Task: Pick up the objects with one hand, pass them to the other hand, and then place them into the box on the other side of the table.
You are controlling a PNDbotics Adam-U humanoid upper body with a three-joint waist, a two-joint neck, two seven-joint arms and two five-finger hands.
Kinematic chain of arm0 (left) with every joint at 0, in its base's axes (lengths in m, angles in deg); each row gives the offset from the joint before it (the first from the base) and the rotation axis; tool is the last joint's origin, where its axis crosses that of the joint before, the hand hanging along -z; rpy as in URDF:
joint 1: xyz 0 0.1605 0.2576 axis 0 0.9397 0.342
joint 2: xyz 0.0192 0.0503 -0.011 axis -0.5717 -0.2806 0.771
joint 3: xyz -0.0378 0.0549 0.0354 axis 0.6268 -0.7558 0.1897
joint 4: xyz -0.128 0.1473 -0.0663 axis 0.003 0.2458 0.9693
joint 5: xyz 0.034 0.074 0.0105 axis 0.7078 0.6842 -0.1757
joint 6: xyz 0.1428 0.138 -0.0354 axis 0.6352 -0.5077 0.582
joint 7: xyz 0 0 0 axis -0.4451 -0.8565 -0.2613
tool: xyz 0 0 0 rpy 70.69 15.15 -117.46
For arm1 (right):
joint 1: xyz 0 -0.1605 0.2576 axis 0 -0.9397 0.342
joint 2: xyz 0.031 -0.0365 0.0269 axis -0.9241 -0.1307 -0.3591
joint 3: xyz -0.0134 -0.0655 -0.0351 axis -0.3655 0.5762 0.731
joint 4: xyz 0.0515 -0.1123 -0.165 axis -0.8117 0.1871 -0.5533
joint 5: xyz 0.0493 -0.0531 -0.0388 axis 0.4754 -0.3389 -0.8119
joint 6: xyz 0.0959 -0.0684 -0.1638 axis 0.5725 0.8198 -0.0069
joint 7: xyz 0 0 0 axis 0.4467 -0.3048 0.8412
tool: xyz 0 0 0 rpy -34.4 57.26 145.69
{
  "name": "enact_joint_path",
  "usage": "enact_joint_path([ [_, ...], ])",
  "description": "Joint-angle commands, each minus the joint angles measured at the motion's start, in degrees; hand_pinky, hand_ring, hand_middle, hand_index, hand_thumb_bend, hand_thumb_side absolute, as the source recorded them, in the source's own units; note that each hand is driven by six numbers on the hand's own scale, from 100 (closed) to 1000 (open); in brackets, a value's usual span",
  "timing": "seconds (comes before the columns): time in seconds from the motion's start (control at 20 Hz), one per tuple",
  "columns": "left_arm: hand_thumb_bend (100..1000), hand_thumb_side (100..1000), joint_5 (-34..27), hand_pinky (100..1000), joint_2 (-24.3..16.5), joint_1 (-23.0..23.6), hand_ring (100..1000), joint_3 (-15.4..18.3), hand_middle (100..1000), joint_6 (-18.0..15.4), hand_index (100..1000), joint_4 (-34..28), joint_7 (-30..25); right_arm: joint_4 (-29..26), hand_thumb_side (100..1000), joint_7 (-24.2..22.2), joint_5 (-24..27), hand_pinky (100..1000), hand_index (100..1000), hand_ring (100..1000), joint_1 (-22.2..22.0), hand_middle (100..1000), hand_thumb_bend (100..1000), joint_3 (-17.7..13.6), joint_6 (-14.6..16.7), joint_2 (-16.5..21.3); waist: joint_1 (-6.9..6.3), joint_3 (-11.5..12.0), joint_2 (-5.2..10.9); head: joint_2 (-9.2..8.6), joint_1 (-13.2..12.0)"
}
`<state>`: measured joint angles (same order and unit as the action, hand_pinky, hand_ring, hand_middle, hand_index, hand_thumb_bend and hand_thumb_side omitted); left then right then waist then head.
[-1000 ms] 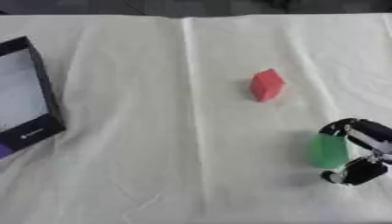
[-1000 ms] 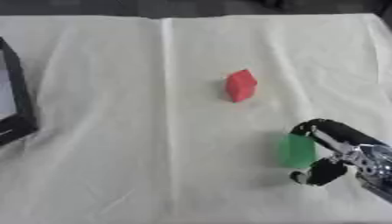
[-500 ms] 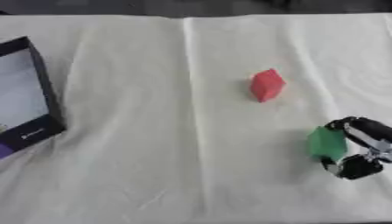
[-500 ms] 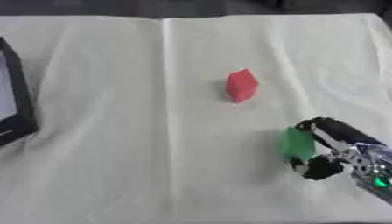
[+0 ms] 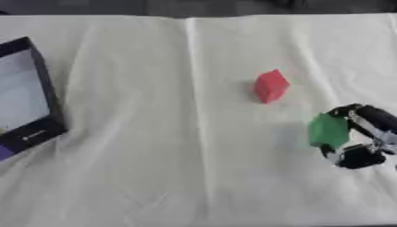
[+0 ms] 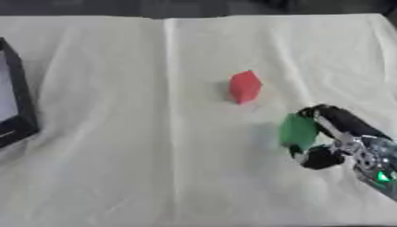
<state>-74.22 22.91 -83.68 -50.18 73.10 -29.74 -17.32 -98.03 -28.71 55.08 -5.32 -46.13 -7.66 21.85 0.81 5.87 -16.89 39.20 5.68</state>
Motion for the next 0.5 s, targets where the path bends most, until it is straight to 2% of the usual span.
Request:
enact_joint_path([
  [0.05, 100, 777, -0.47, 909, -1.84, -1.83, 865, -0.46, 695, 1.31, 771, -0.99, -1.21, -0.82, 100, 2.31, -5.86, 770, 596, 602, 3.46, 551, 100, -0.7, 4.0, -0.68, -0.2, -0.07, 1.67, -0.15, -0.92],
  [0.3, 100, 796, -1.61, 907, -3.9, -6.0, 861, -3.64, 701, 7.19, 777, -0.99, -7.04, -0.82, 100, 2.89, -14.71, 770, 597, 601, 10.34, 548, 100, 1.15, 8.37, -5.08, -0.61, -0.25, 2.47, 0.15, -2.76],
  [0.5, 100, 802, -2.16, 904, -5.78, -11.01, 862, -6.82, 759, 11.53, 785, -0.99, -13.63, -0.82, 100, 3.08, -20.87, 773, 599, 607, 14.34, 548, 100, 2.68, 10.54, -8.19, -0.95, -0.38, 2.99, 0.34, -4.38],
])
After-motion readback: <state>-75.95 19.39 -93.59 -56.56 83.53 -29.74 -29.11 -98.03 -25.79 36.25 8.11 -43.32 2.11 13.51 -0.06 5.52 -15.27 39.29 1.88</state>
